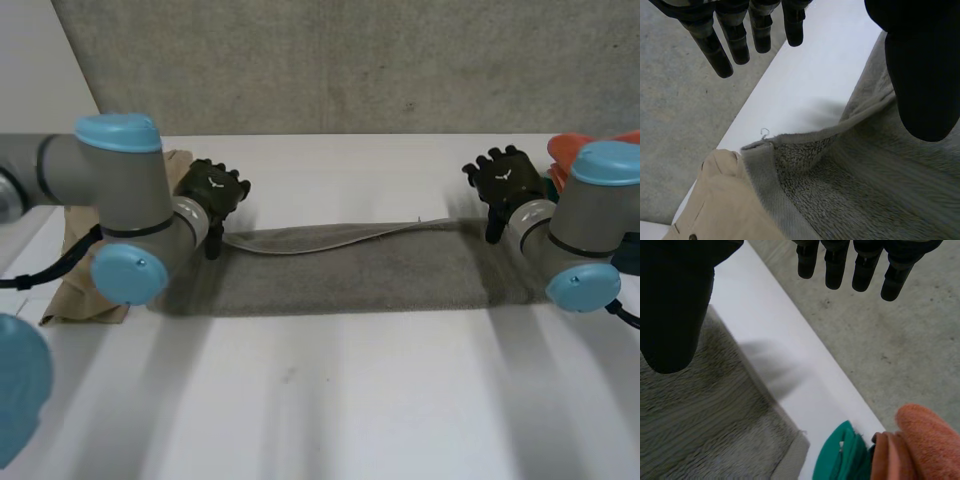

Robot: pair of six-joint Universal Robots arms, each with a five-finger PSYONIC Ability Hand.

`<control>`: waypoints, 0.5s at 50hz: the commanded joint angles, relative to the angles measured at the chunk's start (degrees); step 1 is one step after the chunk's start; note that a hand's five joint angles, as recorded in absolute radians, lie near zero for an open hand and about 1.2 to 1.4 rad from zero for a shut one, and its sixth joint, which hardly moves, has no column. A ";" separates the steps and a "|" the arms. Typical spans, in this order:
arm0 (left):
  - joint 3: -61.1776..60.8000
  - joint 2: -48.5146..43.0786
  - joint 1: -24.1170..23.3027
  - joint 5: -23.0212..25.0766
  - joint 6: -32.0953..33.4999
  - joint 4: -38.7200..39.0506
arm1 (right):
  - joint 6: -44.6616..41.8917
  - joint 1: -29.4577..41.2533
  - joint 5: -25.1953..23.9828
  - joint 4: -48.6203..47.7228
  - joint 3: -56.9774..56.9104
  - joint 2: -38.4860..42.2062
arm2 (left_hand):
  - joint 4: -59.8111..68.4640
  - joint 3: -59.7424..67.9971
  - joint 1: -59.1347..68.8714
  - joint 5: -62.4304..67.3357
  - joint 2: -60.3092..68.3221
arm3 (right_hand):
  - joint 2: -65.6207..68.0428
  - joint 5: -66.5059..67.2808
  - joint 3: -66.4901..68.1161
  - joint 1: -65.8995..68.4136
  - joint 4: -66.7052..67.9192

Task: Fold the laundry.

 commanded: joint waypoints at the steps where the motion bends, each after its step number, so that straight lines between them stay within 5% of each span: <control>1: 14.46 -11.92 0.63 -0.79 6.57 0.43 | -1.62 0.17 1.25 -0.33 0.80 0.31 | -1.40 -1.93 -0.81 -2.85 -1.60 | -1.87 -2.73 -2.04 -2.47 -2.32; 7: 29.31 -20.53 2.65 -1.58 11.23 3.77 | -1.18 0.17 2.48 -0.42 1.77 -0.75 | -1.40 -1.93 -0.81 -2.85 -1.60 | -1.87 -2.73 -2.04 -2.47 -2.32; 12: 37.59 -23.45 5.03 -8.43 8.87 3.60 | -0.22 -0.36 2.57 -0.42 4.13 -2.50 | -1.40 -1.93 -0.81 -2.85 -1.60 | -1.87 -2.73 -2.04 -2.47 -2.32; 16: 33.57 -20.20 4.33 -9.94 5.00 1.49 | 1.19 -0.89 1.87 -0.51 5.98 -3.21 | -1.40 -1.93 -0.81 -2.85 -1.60 | -1.87 -2.73 -2.04 -2.47 -2.32; 25: 14.06 -6.76 2.65 -5.28 0.95 3.07 | 2.69 -0.98 0.73 -2.26 6.69 -2.51 | -1.40 -1.93 -0.81 -2.85 -1.60 | -1.87 -2.73 -2.04 -2.47 -2.32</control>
